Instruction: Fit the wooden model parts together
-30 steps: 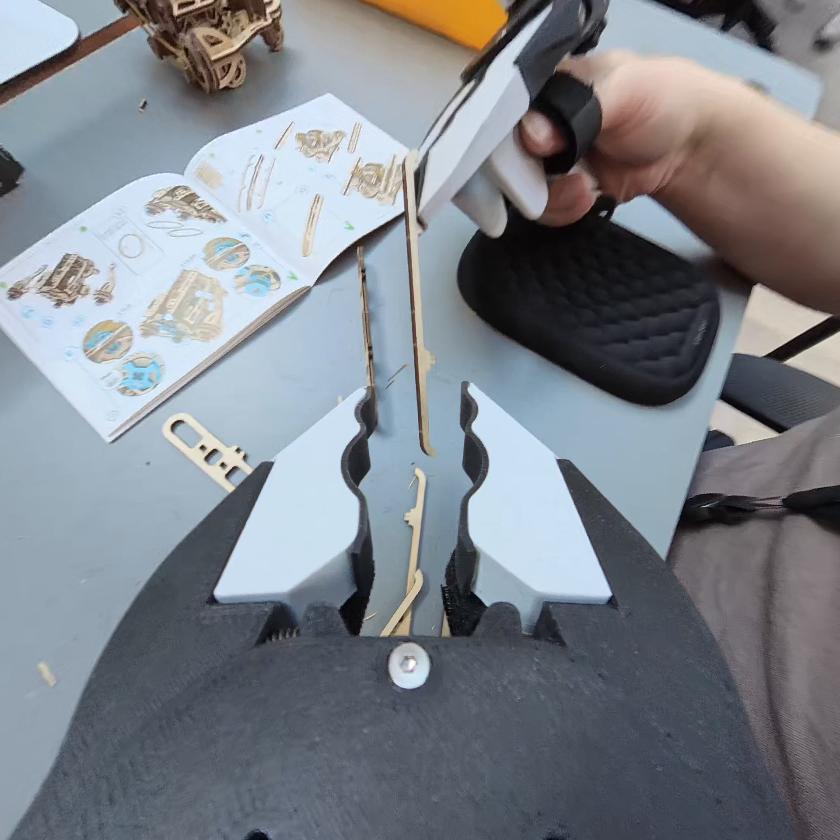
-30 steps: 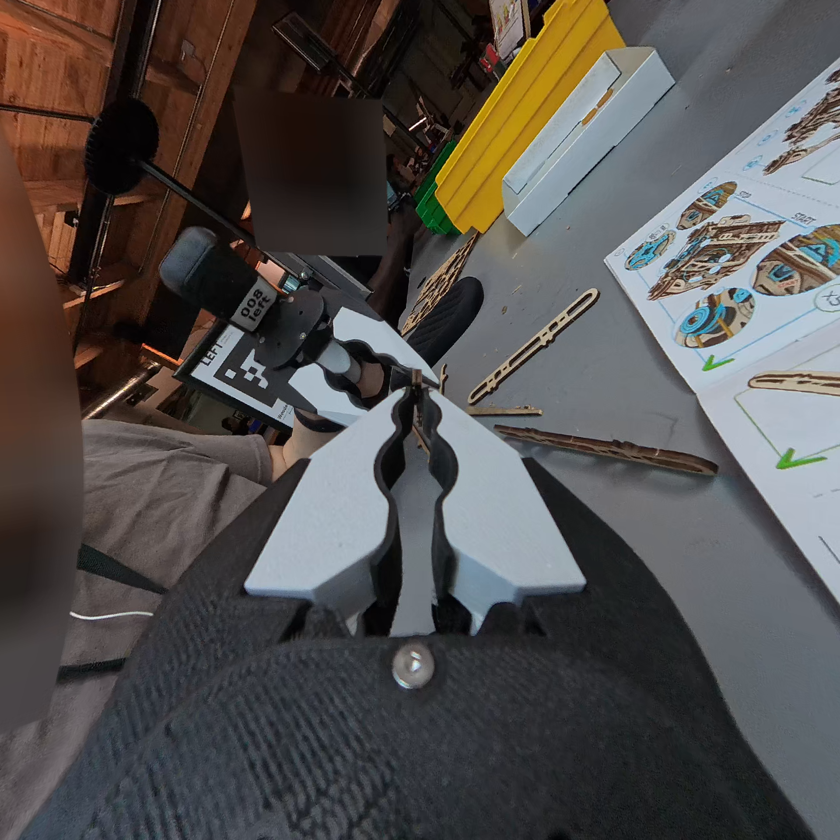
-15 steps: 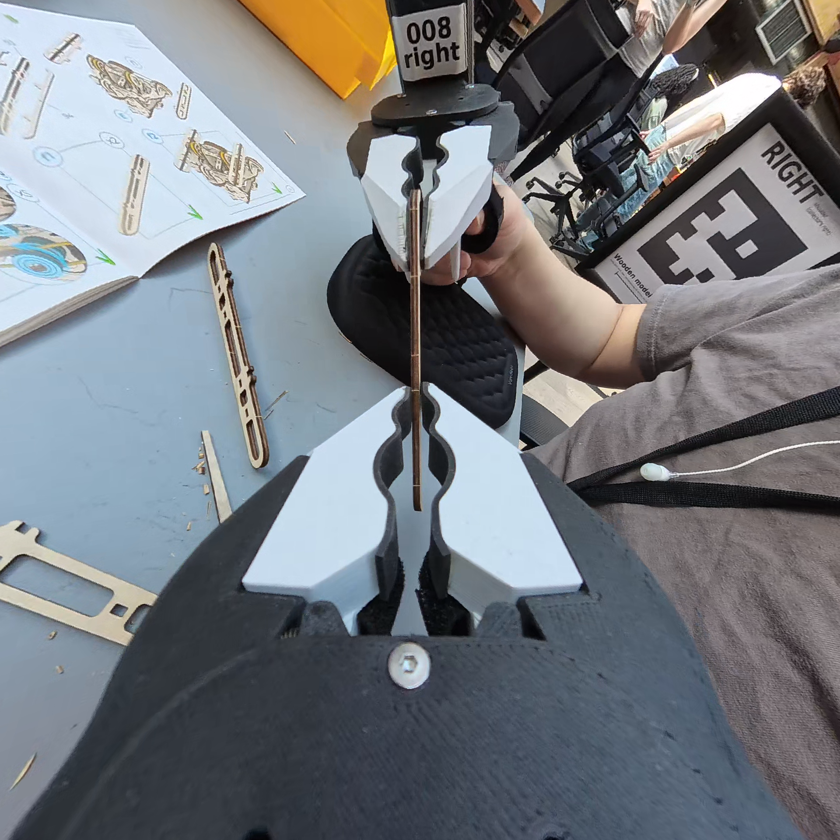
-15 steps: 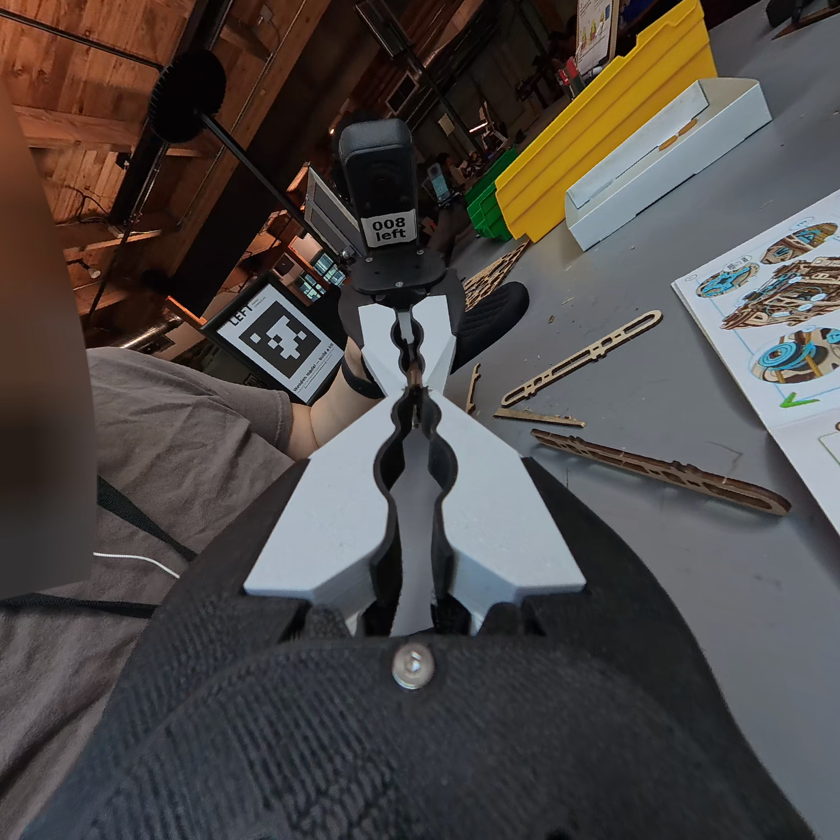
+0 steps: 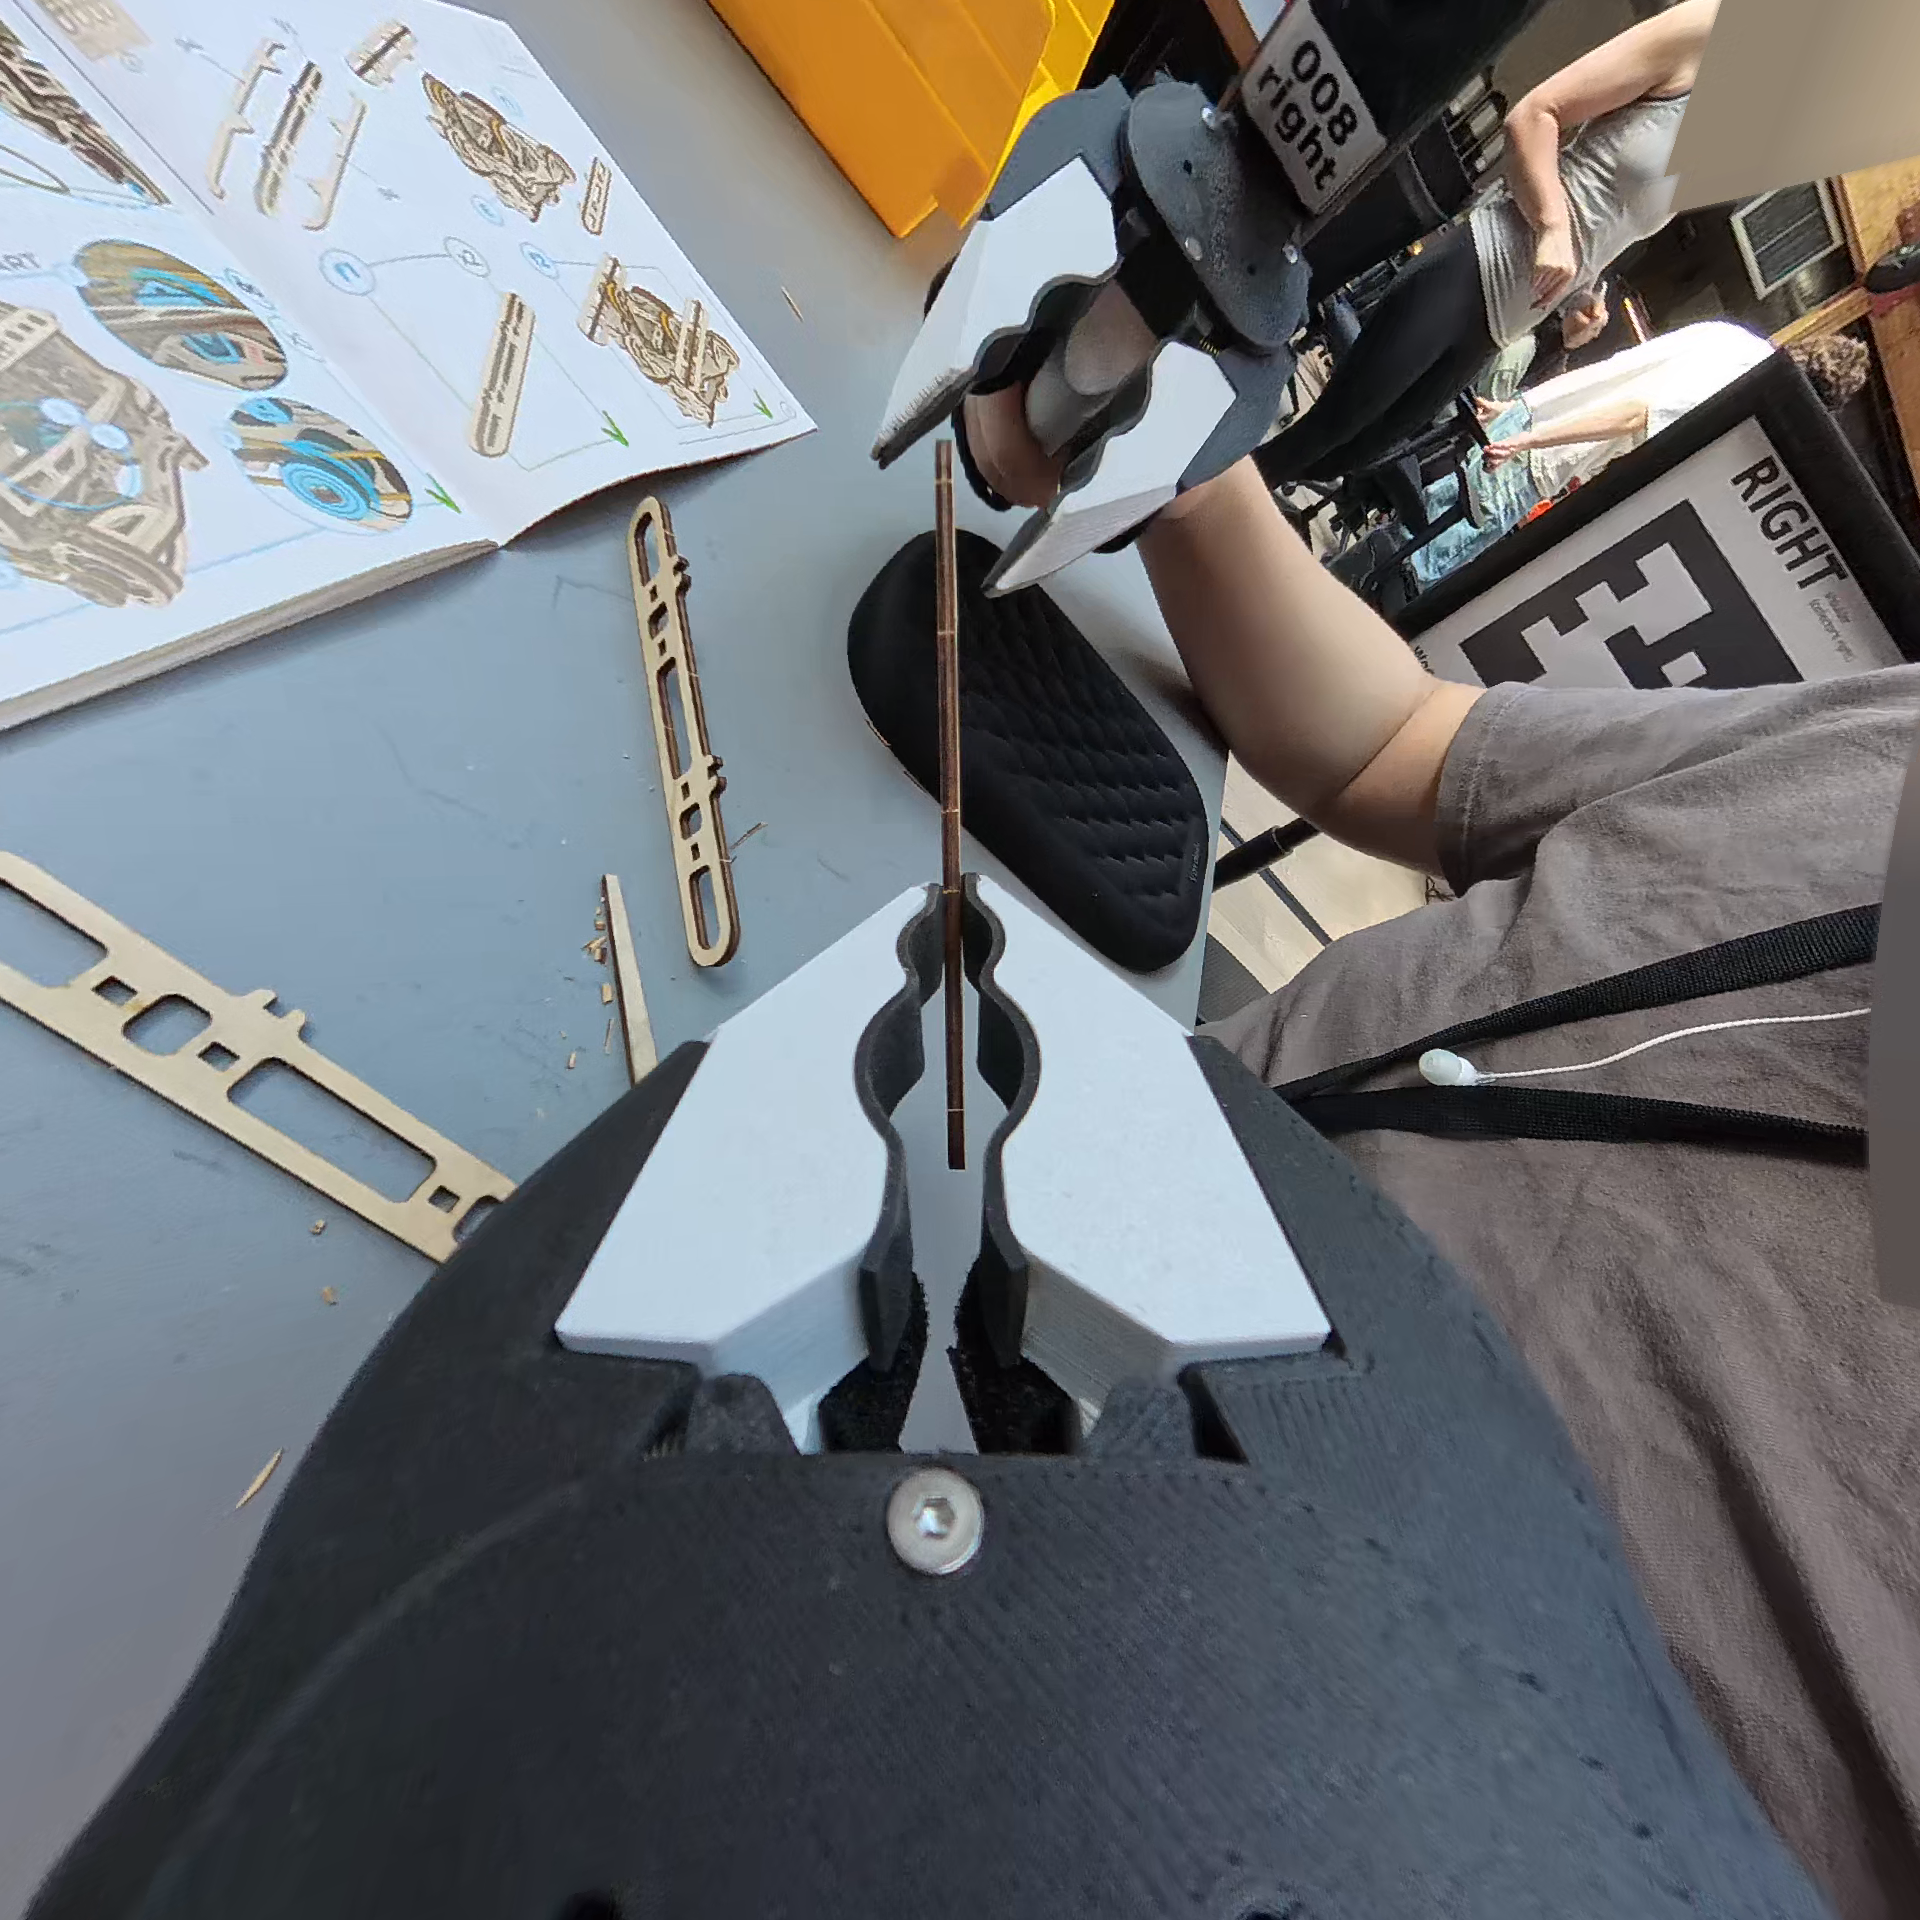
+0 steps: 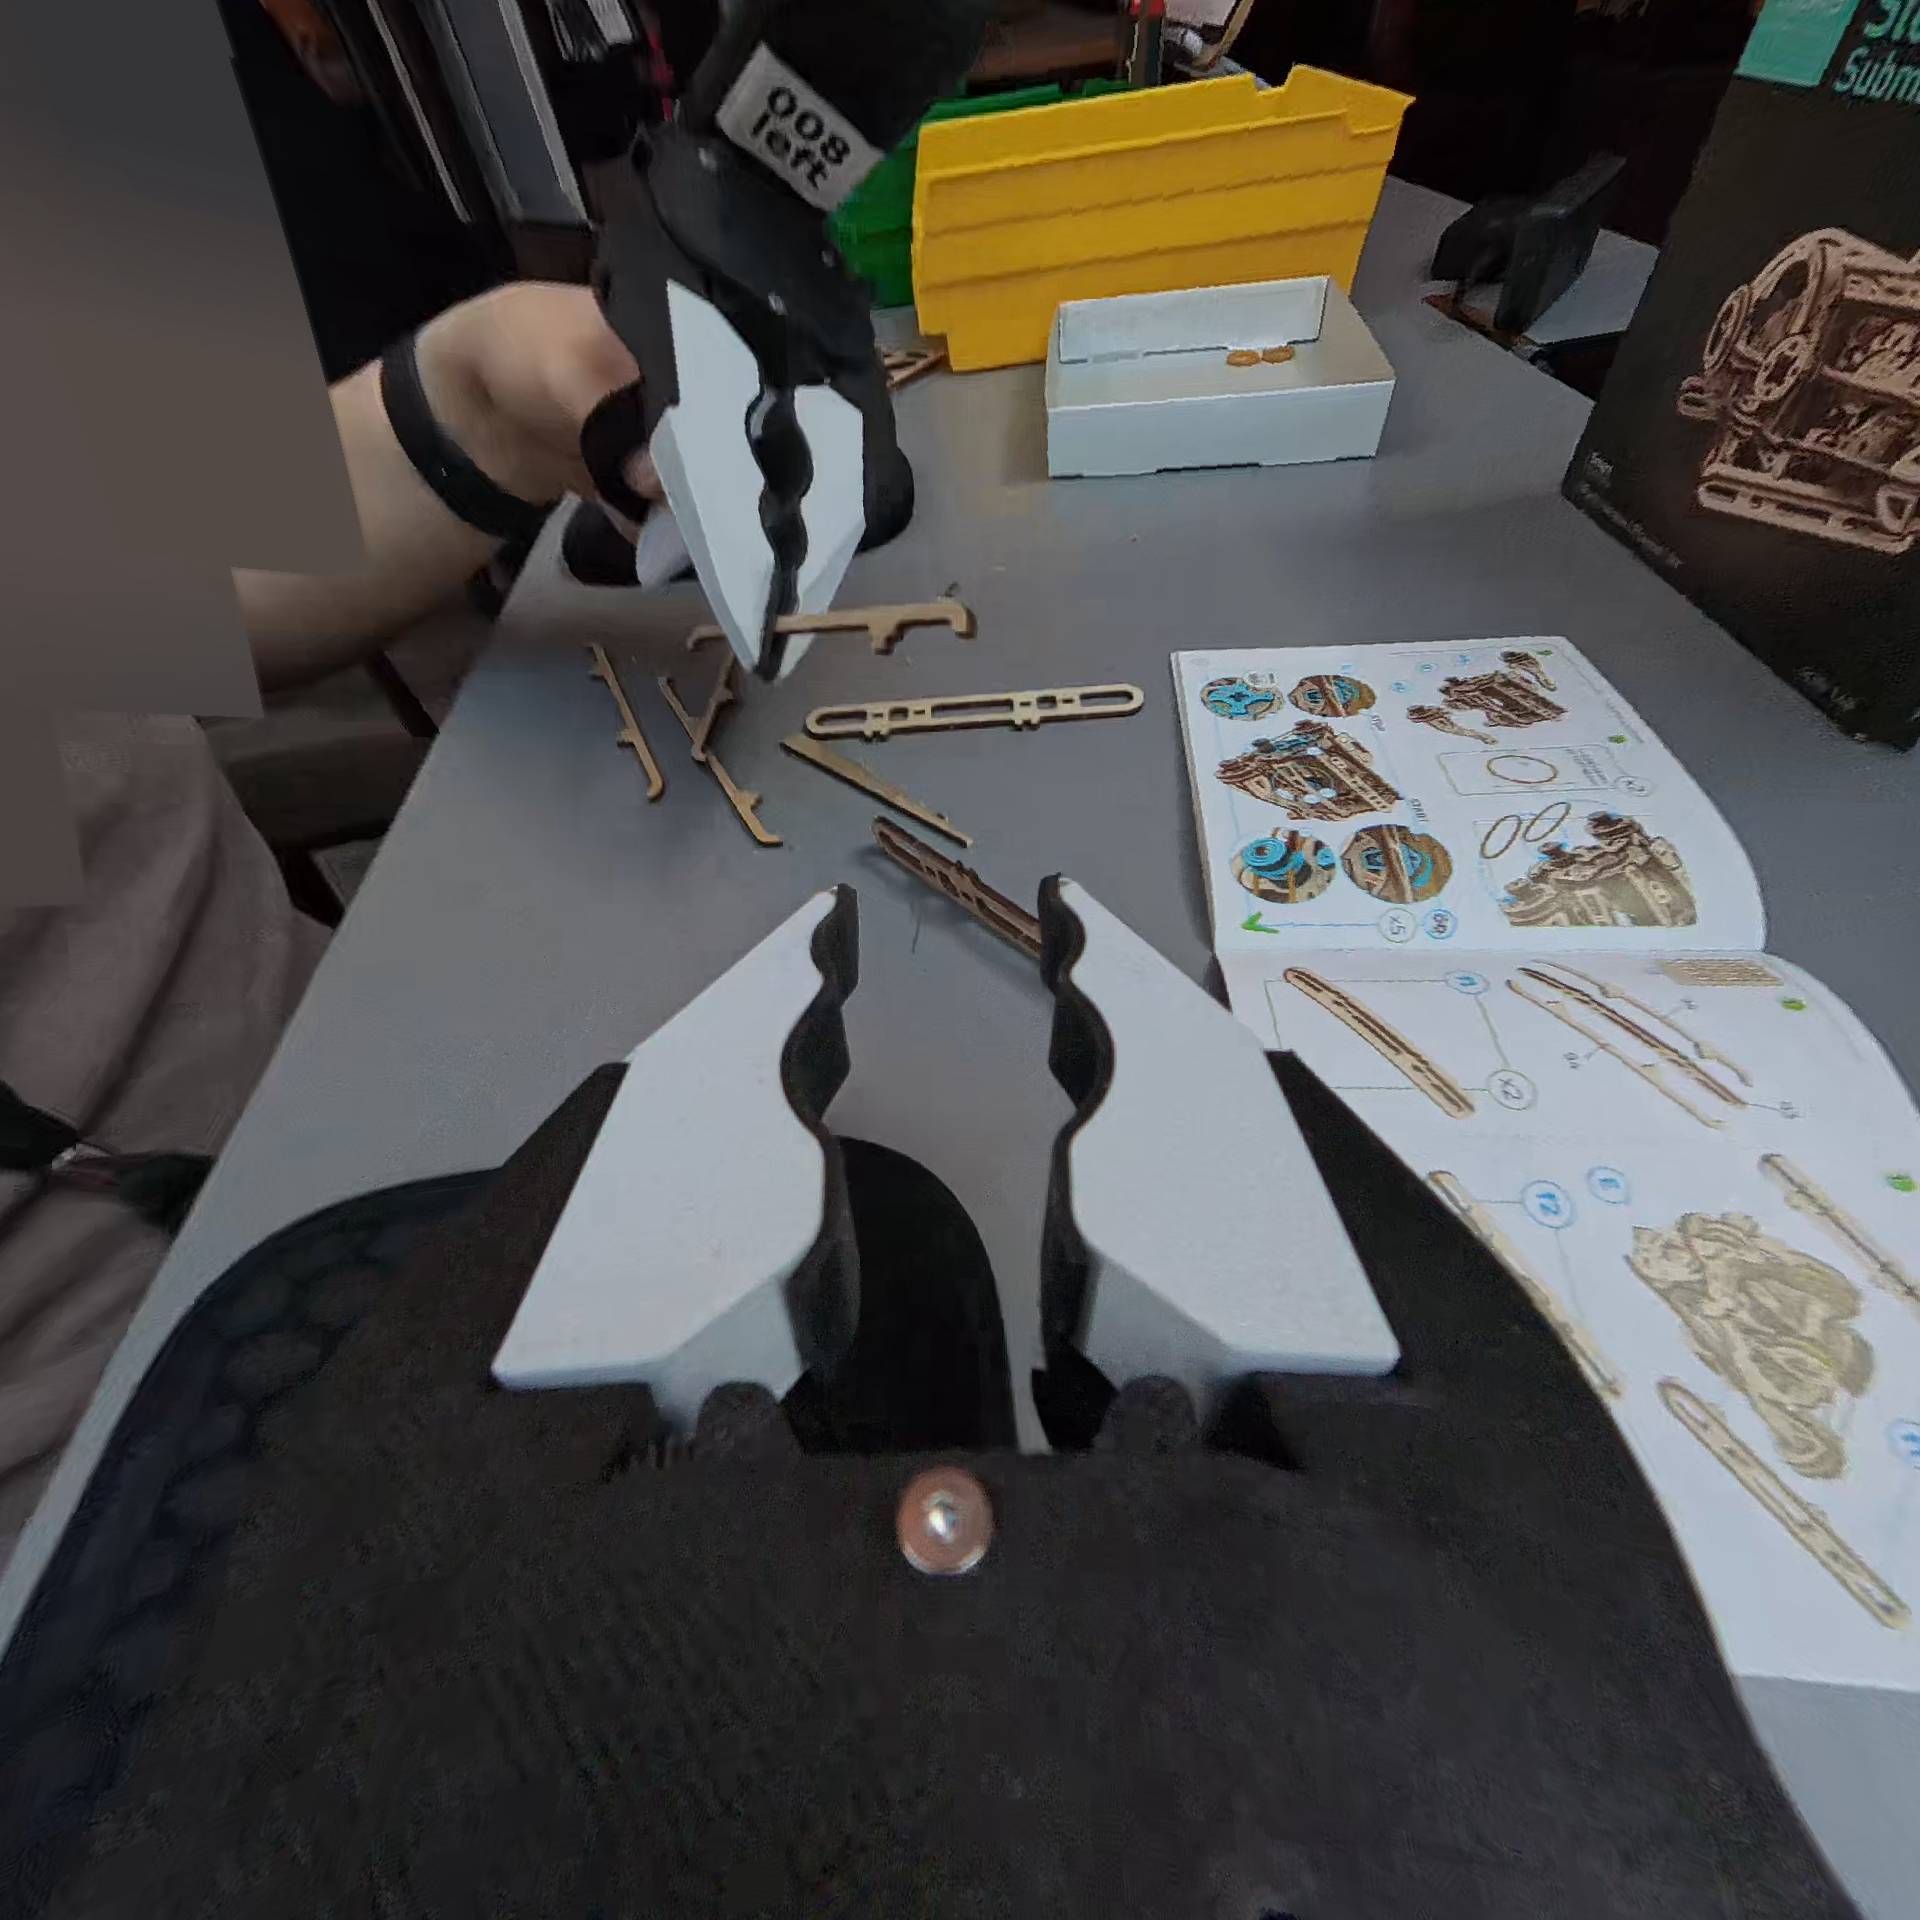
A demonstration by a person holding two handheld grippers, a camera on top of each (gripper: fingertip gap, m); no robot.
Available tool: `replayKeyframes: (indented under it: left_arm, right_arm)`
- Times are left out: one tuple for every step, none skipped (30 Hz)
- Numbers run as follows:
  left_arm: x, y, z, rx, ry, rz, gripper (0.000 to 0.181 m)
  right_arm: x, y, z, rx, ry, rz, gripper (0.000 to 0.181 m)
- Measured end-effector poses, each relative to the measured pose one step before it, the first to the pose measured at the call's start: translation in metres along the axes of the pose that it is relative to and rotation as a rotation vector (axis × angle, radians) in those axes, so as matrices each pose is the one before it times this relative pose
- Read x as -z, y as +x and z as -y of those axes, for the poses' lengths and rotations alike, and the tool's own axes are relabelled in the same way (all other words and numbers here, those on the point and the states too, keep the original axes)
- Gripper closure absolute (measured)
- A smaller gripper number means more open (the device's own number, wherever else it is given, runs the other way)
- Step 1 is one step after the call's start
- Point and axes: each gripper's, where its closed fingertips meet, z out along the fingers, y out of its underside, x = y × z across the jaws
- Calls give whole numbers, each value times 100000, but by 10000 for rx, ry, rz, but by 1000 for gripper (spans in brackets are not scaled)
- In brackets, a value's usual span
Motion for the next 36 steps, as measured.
replayKeyframes:
  left_arm:
    - [278,-222,114,12,28,51,181]
    - [263,-222,202,16,43,29,181]
    - [270,-264,321,15,64,30,181]
    - [260,-332,372,40,38,30,181]
    - [274,-394,470,40,31,39,181]
    - [298,-431,681,-28,110,61,181]
    - [291,-440,814,-35,145,47,181]
    - [232,-420,842,40,123,-1,181]
    - [136,-398,860,93,125,-37,181]
    - [42,-384,833,59,135,-4,181]
    - [-74,-337,661,-45,59,34,181]
    - [-161,-249,458,-121,-18,41,181]
    - [-210,-177,349,-126,-14,18,181]
    - [-241,-118,223,-76,2,-26,181]
    - [-233,-89,81,-20,9,-67,181]
    - [-199,-140,20,7,53,-61,181]
    - [-135,-206,-65,38,65,-37,181]
    - [-88,-197,-191,62,11,-40,181]
    - [-56,-168,-233,42,-3,-39,181]
    - [-31,-135,-193,9,34,-34,181]
    - [-7,-86,-116,-4,74,-44,181]
    - [0,4,-141,15,44,-94,181]
    - [7,57,-237,37,-47,-124,181]
    - [-21,29,-293,25,-95,-87,181]
    - [-34,-74,-300,18,-115,-13,181]
    - [-65,-118,-330,34,-155,28,181]
    - [-110,-91,-348,25,-174,21,181]
    - [-139,-60,-285,-1,-137,33,181]
    - [-175,-55,-256,5,-129,34,181]
    - [-174,2,-275,5,-147,17,181]
    - [-163,20,-245,-32,-130,17,181]
    - [-138,-2,-184,-41,-82,22,181]
    - [-120,2,-162,14,-65,-6,181]
    - [-122,41,-121,49,-62,-41,181]
    - [-110,35,-93,31,-43,-36,181]
    - [-85,20,-71,-3,-38,-11,181]
  right_arm:
    - [199,383,-775,964,-576,-210,148]
    - [43,316,-713,789,-485,-112,148]
    - [-98,154,-687,577,-433,52,148]
    - [-206,193,-549,377,-330,93,148]
    - [-266,323,-325,292,-143,46,147]
    - [-255,378,-125,243,66,39,147]
    - [-243,495,7,95,206,5,147]
    - [-239,372,3,-89,233,112,146]
    - [-254,77,-63,-196,154,304,145]
    - [-241,34,-263,-173,-51,269,145]
    - [-211,-37,-324,13,-171,189,144]
    - [-194,-221,-369,194,-252,187,145]
    - [-191,-240,-474,261,-360,147,145]
    - [-214,-201,-481,265,-363,139,145]
    - [-215,-113,-361,207,-251,123,145]
    - [-200,-60,-187,129,-112,147,145]
    - [-170,59,-44,42,14,125,145]
    - [-125,47,17,20,59,148,145]
    - [-84,42,54,15,71,135,145]
    - [-63,-27,-89,27,-30,159,145]
    - [-83,43,-369,47,-205,105,146]
    - [-84,48,-379,60,-167,83,145]
    - [5,84,24,-92,110,75,145]
    - [-17,30,-70,-196,-15,130,145]
    - [-46,8,-55,-201,-44,123,145]
    - [-32,-8,-36,-154,-34,74,145]
    - [-11,-4,-1,-43,9,17,147]
    - [30,257,-13,-41,-1,-187,154]
    - [36,49,-15,-17,1,-51,166]
    - [27,-201,40,-57,28,124,167]
    - [52,-136,65,-280,24,147,167]
    - [67,-244,118,-430,37,276,168]
    - [162,-639,180,-366,54,554,179]
    - [88,-99,32,-406,-23,180,180]
    - [100,136,-187,-345,-150,22,180]
    - [72,-58,-162,-202,-120,100,180]
